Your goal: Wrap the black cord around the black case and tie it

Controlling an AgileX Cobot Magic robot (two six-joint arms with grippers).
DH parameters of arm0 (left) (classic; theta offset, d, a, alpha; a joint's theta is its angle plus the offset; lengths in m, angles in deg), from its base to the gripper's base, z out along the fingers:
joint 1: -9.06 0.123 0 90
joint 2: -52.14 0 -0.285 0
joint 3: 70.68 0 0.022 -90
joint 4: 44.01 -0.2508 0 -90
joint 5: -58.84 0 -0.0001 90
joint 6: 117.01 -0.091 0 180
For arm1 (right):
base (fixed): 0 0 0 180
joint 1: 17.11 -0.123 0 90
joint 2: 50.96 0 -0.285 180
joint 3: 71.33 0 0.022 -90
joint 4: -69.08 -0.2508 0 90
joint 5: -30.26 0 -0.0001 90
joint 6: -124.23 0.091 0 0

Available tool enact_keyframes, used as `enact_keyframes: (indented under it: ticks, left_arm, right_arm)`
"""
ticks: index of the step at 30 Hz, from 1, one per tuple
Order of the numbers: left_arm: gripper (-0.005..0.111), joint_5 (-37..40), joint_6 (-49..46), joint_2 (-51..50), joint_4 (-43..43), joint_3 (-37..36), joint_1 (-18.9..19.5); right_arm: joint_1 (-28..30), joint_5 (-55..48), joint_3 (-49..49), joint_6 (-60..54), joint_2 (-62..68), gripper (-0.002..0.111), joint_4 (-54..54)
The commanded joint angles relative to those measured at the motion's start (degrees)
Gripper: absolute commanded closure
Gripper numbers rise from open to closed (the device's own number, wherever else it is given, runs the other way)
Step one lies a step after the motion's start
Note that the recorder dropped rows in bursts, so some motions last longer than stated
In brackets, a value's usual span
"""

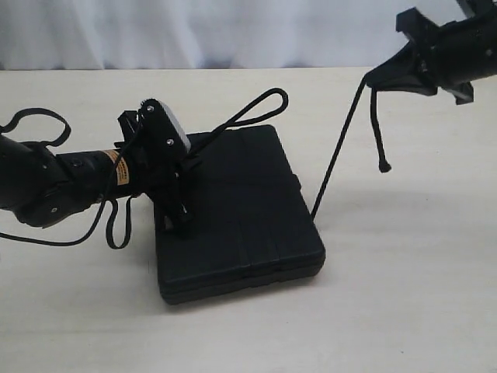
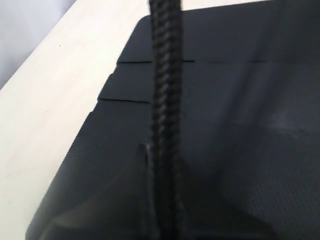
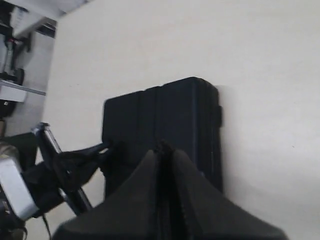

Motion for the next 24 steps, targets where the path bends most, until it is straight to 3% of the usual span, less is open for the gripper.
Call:
enact_keyframes:
  ticks: [1, 5, 7, 9, 13, 17, 24]
  left_arm:
    - [0.107, -0.7, -0.5, 0.5, -2.6, -0.1, 0.0]
    - [0.107, -1.9, -0.6, 0.5, -4.8, -0.1, 0.0]
    - [0.107, -4.1, -0.8, 0.5, -6.1, -0.1, 0.0]
    - [0.107, -6.4, -0.8, 0.5, -7.2, -0.1, 0.0]
    - [0.107, -12.3, -6.7, 0.4, -6.6, -0.1, -2.1]
    - [0.107, -13.7, -18.8, -1.3, 7.1, -0.1, -4.6]
    - [0.107, -20.2, -34.8, -2.6, 9.4, -0.1, -7.7]
  right_arm:
    - [1.6, 0.1, -2.5, -4.5, -1.4, 0.104, -10.3]
    - [1.6, 3.3, -9.1, -9.3, -1.0, 0.104, -21.2]
    - [1.6, 4.7, -16.8, -16.1, -0.5, 0.104, -35.2]
    - [1.6, 4.9, -21.4, -20.2, -0.5, 0.104, -39.8]
    - [1.6, 8.2, -25.0, -19.2, -0.5, 0.104, -39.8]
    - [1.6, 4.3, -24.0, -15.8, -0.5, 0.104, -39.8]
    - [1.6, 5.8, -23.9, -4.1, -0.5, 0.104, -39.8]
